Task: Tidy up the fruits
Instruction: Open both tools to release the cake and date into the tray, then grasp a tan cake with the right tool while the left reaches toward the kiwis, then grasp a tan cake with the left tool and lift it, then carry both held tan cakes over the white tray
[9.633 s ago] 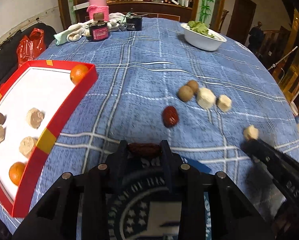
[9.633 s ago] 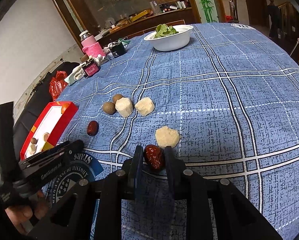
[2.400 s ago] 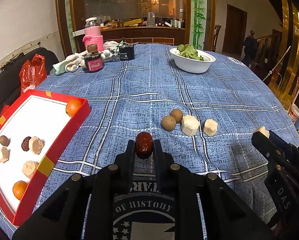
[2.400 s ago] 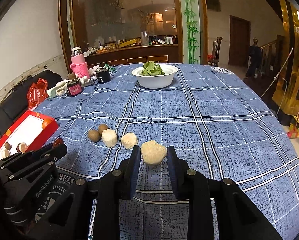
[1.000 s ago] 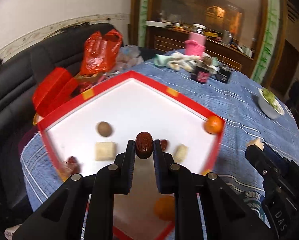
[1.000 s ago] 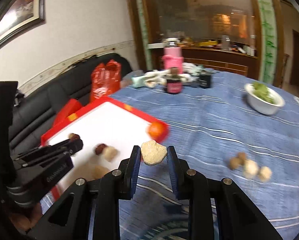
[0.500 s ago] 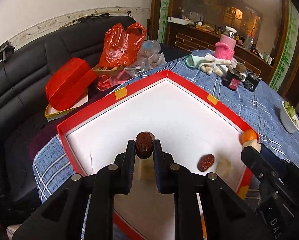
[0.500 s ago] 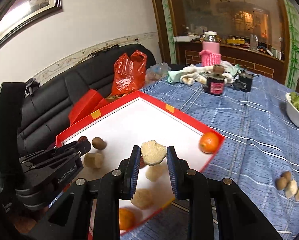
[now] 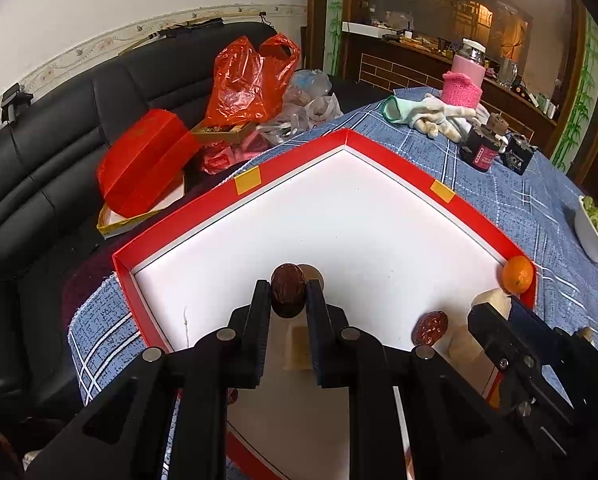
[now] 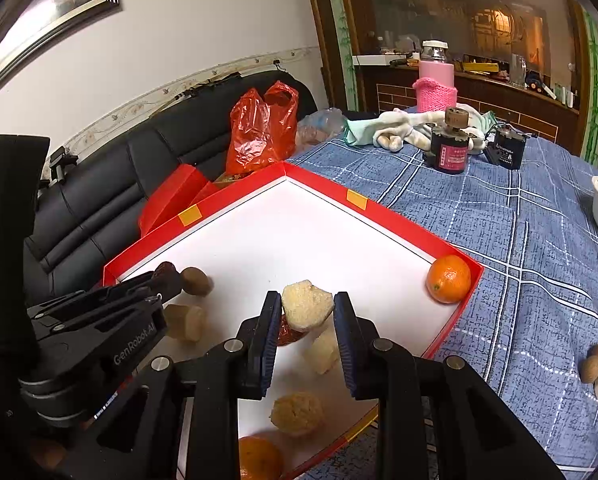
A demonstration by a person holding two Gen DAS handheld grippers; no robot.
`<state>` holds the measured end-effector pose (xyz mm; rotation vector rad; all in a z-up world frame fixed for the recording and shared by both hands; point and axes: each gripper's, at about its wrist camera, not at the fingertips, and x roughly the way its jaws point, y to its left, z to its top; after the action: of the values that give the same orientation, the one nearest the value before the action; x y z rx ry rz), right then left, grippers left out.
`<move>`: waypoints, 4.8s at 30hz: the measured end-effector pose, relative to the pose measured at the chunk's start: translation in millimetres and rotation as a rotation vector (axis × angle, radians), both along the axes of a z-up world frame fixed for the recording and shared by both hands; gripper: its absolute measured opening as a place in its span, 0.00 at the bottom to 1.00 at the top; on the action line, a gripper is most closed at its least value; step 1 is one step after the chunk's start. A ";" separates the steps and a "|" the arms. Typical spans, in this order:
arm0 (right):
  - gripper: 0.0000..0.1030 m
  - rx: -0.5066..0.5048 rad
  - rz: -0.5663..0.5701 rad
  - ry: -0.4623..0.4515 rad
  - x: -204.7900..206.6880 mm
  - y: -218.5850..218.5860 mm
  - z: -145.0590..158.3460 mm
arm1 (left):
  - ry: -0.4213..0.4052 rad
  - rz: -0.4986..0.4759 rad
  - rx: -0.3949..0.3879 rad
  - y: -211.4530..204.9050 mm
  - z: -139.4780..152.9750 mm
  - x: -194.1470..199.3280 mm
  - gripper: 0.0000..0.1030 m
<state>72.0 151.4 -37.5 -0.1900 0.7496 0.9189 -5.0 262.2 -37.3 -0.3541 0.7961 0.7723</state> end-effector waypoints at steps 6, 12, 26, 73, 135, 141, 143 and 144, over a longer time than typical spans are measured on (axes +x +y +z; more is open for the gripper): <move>0.32 -0.016 0.000 0.002 -1.4 0.8 -0.9 | 0.046 -0.009 -0.020 0.5 -5.4 5.6 0.16; 0.52 0.006 -0.010 -0.012 -5.2 -15.5 7.1 | 0.024 0.019 -0.014 -0.6 0.2 0.3 0.65; 0.63 0.028 -0.281 -0.059 8.4 -182.2 20.9 | -0.188 -0.055 0.003 -51.9 28.9 -15.5 0.70; 0.27 0.173 -0.618 0.054 104.2 -340.2 5.2 | 0.066 -0.710 -0.035 -296.4 -23.8 150.4 0.24; 0.27 -0.027 -0.362 -0.014 -26.2 -221.3 6.6 | -0.049 -0.510 -0.090 -178.6 6.3 14.5 0.25; 0.27 -0.015 -0.298 -0.029 -30.3 -192.9 14.6 | -0.072 -0.419 -0.086 -139.2 15.1 -0.9 0.25; 0.26 -0.010 -0.274 -0.037 -32.4 -182.8 18.2 | -0.073 -0.388 -0.083 -127.1 16.6 -3.8 0.25; 0.26 -0.005 -0.259 -0.040 -33.5 -176.8 20.5 | -0.074 -0.368 -0.082 -120.2 17.4 -5.2 0.25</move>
<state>38.5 -25.5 -16.9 -0.1122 0.7209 0.6651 -10.2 142.0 -19.9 -0.2967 0.7957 0.3809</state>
